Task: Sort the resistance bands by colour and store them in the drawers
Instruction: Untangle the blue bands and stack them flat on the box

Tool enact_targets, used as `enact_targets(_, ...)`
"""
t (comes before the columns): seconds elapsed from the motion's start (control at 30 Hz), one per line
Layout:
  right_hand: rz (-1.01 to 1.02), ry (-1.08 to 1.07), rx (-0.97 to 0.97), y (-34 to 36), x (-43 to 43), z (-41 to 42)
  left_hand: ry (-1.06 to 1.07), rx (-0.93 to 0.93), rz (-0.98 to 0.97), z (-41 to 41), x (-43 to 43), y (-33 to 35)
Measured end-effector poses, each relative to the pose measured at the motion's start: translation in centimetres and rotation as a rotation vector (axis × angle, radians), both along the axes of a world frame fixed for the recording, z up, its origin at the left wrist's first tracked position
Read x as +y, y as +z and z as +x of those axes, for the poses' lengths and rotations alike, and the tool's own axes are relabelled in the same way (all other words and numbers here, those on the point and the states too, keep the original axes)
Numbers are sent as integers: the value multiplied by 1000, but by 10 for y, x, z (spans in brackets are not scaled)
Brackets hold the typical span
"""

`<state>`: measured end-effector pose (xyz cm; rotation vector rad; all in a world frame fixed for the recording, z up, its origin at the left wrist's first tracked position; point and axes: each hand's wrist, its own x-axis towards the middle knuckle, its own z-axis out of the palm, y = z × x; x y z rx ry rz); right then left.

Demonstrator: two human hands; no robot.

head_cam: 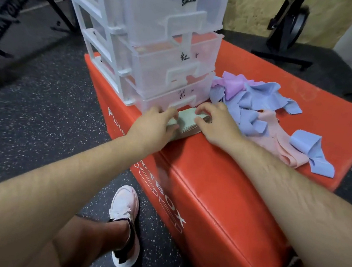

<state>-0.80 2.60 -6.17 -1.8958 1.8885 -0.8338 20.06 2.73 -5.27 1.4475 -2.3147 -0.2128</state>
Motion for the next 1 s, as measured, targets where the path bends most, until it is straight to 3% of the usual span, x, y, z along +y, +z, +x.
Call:
enact_targets(0.1, -125, 18, 222, 1, 5, -3, -79, -233, -355, 2, -8, -2)
enact_targets(0.27, -178, 142, 392, 2, 17, 1, -144, -237, -215, 0, -5, 5)
enact_targets(0.47, -159, 143, 454, 13, 35, -3, -115, -257, -232, -8, 4, 14)
enact_targets(0.73, -131, 102, 481, 20, 75, -24, -210, -261, -271, -49, 18, 23)
enact_targets(1.0, -25, 4, 572, 34, 114, -77, -335, -296, -158, -129, 36, 25)
